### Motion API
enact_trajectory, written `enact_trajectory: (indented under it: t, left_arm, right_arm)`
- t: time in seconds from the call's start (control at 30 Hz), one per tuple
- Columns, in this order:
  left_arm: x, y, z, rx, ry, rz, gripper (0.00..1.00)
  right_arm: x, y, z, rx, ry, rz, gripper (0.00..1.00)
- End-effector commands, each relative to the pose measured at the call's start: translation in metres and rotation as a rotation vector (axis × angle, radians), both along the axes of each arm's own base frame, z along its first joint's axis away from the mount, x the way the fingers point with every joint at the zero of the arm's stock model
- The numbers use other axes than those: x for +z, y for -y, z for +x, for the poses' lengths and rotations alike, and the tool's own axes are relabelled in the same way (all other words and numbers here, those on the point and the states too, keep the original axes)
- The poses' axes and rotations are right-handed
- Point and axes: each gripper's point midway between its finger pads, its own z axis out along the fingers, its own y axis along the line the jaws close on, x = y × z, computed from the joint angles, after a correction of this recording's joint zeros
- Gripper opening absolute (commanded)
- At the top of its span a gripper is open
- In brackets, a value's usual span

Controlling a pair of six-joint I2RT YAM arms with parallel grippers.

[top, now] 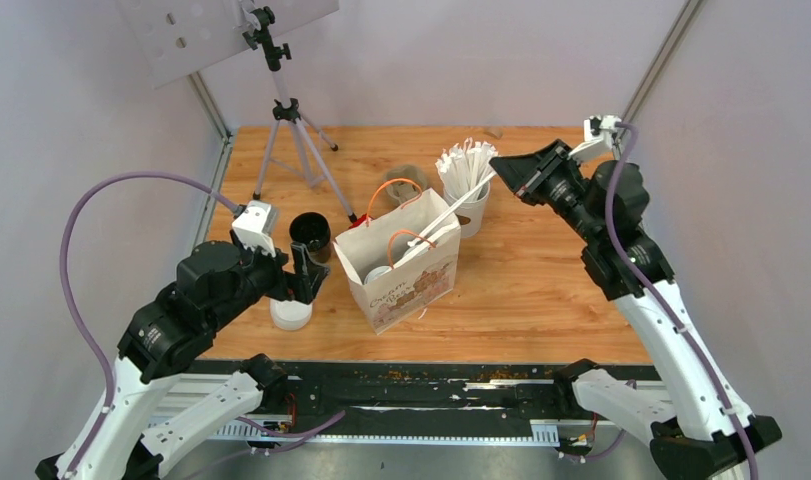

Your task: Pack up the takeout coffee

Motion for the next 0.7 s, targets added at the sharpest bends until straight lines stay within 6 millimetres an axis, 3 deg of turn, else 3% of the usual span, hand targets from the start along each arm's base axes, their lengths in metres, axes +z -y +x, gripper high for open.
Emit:
enact_trajectory:
  t: [0.0, 0.13, 0.37, 0.47, 0.67]
  left_arm:
    - [0.002, 0.003, 0.005, -0.014, 0.031, 0.013, 1.00]
    - [0.002, 0.002, 0.005, -0.004, 0.034, 0.008, 1.00]
    - [0.000, -0.003, 0.008, 0.031, 0.052, -0.003, 1.00]
    - [0.002, -0.004, 0.007, 0.035, 0.055, -0.006, 1.00]
    - [0.007, -0.013, 0.008, 0.067, 0.085, 0.003, 1.00]
  right_arm:
    - [0.009, -0.018, 0.007, 0.057, 0.043, 0.099, 0.04]
    - [-0.009, -0.040, 0.014, 0.101, -0.019, 0.112, 0.04]
    - [-0.035, -0.103, 0.001, 0.238, -0.083, 0.112, 0.06]
    - [-0.044, -0.121, -0.003, 0.280, -0.113, 0.116, 0.09]
    - [-0.059, -0.126, -0.005, 0.297, -0.163, 0.029, 0.39]
